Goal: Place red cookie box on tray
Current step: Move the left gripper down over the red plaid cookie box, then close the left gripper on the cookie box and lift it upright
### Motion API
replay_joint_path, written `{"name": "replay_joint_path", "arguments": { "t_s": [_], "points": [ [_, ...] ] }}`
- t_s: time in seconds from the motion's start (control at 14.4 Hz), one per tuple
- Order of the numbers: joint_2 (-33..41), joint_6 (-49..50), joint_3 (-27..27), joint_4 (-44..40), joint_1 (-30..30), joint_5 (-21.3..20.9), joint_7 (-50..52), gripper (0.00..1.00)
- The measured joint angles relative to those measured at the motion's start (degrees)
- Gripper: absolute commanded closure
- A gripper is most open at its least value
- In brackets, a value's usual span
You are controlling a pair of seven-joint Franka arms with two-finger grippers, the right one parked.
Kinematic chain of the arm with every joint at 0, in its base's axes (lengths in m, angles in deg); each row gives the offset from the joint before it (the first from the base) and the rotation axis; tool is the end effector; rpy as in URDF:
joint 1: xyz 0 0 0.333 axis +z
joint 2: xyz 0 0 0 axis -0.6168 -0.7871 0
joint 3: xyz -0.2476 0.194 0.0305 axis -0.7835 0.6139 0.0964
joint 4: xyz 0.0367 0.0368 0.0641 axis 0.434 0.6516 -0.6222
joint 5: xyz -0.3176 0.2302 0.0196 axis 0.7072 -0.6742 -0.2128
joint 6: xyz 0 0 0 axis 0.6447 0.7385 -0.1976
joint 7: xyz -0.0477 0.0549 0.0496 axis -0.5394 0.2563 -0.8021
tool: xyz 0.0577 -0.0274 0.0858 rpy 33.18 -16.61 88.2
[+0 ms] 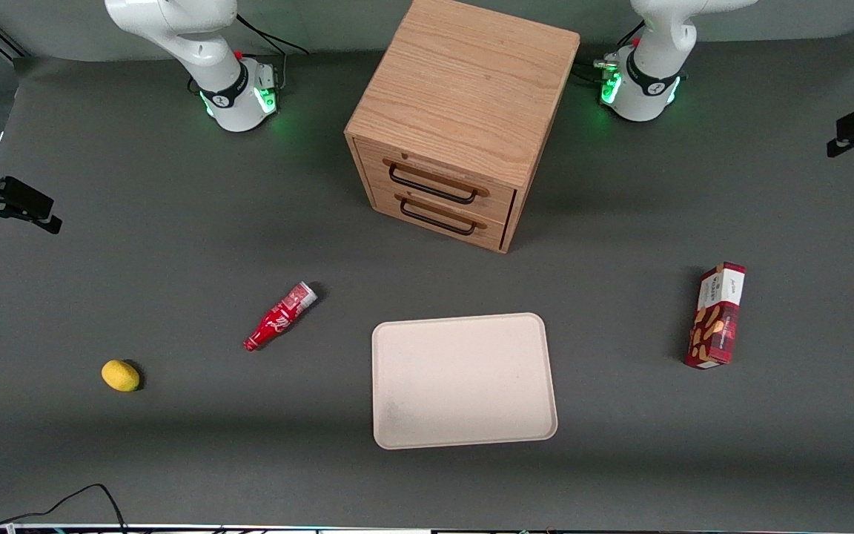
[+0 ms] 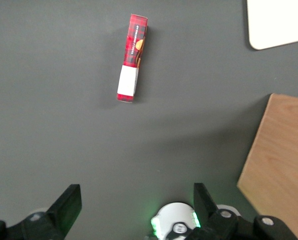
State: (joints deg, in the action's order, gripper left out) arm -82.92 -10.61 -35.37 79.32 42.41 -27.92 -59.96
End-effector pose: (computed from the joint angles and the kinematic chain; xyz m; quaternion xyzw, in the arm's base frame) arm 0.5189 0.0702 0.6384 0.9933 -0.0889 -0.0715 0.0166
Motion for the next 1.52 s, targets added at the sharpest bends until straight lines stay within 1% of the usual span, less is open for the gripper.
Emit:
{"name": "replay_joint_path", "arguments": {
  "t_s": [0.14,0.28,0.55,0.69,0.83,1.18,1.25,1.32,1.39,1.52],
  "points": [
    [-3.3,-3.5,0.9,1.1,0.2,-0.1,-5.8,0.0],
    [-6.7,-9.9,1.1,5.0,0.2,-0.1,-10.3,0.0],
    [-10.4,-29.7,0.9,19.1,0.2,0.1,-13.4,0.0],
    [-12.2,-38.2,0.7,24.4,0.2,0.4,-14.1,0.0],
    [-15.2,-44.0,0.1,26.4,0.1,0.7,-14.4,0.0],
    [-23.1,-55.9,-1.3,27.0,0.1,0.8,-14.4,0.0],
    [-24.3,-57.9,-1.4,27.0,0.1,0.8,-14.4,0.03],
    [-25.3,-59.5,-1.4,27.0,0.1,0.8,-14.4,0.52],
    [-26.2,-60.8,-1.5,27.0,0.1,0.9,-14.4,0.99],
    [-27.7,-62.3,-1.7,27.0,0.1,1.9,-14.2,1.0]
  ]
}}
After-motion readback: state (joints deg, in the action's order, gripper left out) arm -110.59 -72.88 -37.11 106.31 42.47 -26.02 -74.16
